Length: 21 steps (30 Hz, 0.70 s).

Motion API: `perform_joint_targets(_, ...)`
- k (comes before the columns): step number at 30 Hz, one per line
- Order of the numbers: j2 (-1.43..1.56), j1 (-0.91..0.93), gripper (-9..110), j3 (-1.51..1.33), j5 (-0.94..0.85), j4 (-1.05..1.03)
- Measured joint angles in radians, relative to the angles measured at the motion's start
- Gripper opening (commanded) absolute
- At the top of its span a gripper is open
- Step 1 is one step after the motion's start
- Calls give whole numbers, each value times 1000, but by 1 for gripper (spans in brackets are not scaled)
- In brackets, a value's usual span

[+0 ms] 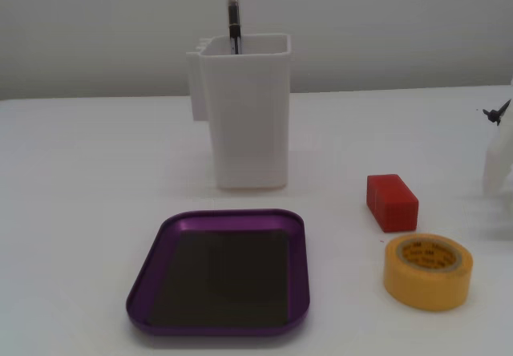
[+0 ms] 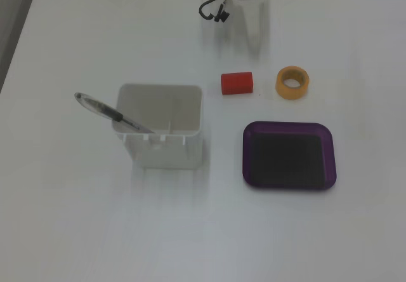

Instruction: Pick up the red cube and place it in the box.

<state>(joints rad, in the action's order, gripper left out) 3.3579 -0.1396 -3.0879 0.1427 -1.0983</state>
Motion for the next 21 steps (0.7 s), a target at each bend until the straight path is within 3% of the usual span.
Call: perform_joint_targets(21, 0, -6, -1, 0, 0, -2)
